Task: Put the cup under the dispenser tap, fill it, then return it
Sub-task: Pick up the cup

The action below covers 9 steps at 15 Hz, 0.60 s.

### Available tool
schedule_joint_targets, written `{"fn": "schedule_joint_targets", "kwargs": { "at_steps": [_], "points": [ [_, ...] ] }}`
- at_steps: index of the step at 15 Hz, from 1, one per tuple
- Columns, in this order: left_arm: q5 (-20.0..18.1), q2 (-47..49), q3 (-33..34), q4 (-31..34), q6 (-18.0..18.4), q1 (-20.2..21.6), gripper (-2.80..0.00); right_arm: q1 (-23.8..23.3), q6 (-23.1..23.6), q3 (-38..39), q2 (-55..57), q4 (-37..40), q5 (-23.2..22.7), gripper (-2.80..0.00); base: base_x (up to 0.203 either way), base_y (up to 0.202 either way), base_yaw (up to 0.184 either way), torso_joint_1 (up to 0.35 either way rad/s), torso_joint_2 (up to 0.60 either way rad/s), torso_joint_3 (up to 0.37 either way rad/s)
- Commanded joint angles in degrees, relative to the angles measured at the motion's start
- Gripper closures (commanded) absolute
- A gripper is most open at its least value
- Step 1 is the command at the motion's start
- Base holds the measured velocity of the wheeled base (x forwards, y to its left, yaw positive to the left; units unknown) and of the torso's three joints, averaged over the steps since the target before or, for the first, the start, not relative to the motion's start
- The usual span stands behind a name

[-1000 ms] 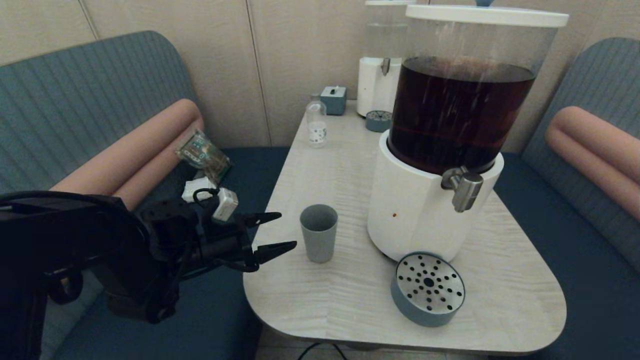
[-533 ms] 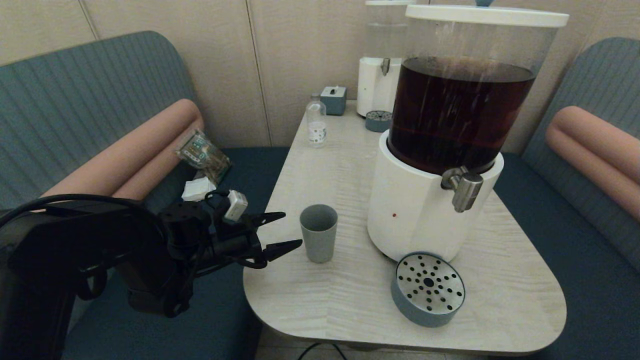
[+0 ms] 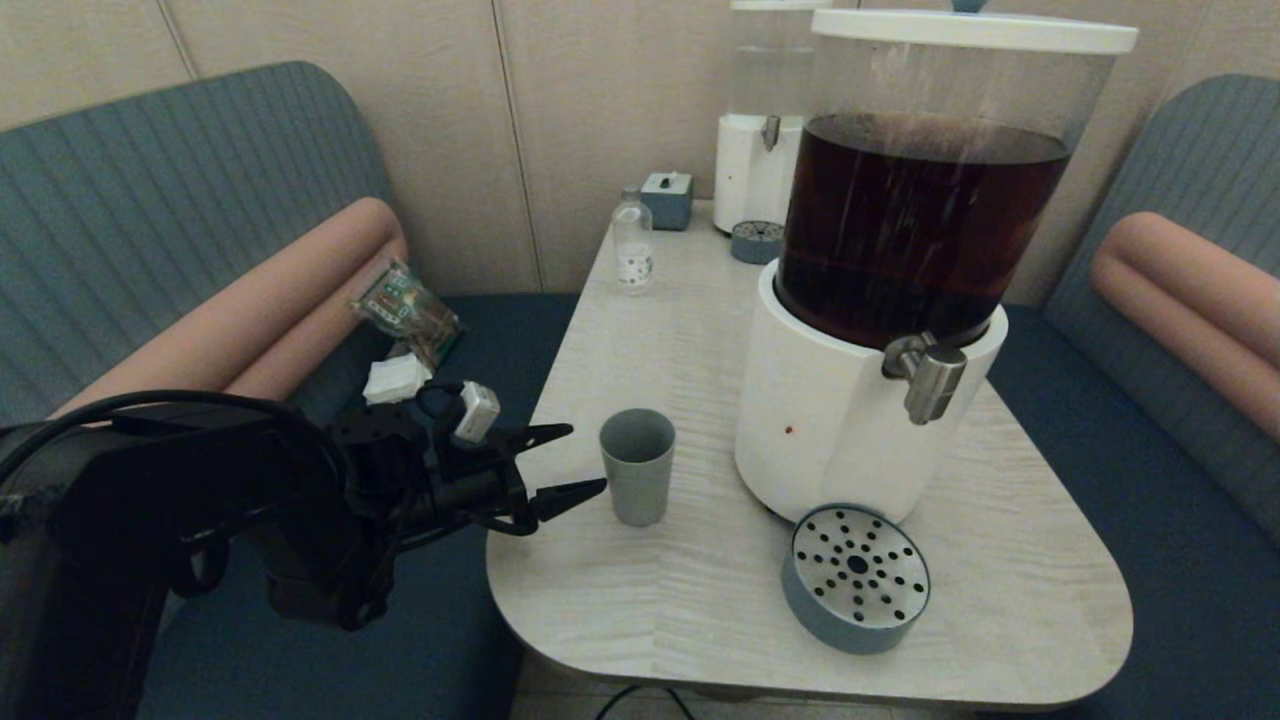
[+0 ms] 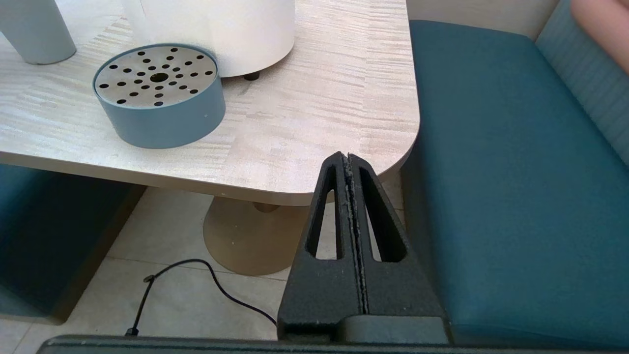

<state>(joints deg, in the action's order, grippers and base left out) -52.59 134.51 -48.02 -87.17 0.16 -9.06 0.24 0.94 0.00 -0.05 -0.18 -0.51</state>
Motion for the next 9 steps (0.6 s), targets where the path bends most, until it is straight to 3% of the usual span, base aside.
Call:
{"fn": "schedule_joint_targets", "kwargs": {
  "at_steps": [1, 4, 9],
  "points": [
    [-0.3, 0.1, -0.2, -0.5, 0.0, 0.0, -2.8, 0.0, 0.0, 0.1, 0.0, 0.0, 0.0, 0.0, 0.0, 0.0, 0.0, 0.0, 0.0, 0.0],
    [-0.3, 0.4, -0.9, -0.5, 0.0, -0.1, -2.8, 0.0, 0.0, 0.1, 0.0, 0.0, 0.0, 0.0, 0.0, 0.0, 0.0, 0.0, 0.0, 0.0],
    [-0.6, 0.8, -2.5, -0.5, -0.9, -4.1, -2.8, 0.0, 0.0, 0.1, 0.0, 0.0, 0.0, 0.0, 0.0, 0.0, 0.0, 0.0, 0.0, 0.0]
  ]
}}
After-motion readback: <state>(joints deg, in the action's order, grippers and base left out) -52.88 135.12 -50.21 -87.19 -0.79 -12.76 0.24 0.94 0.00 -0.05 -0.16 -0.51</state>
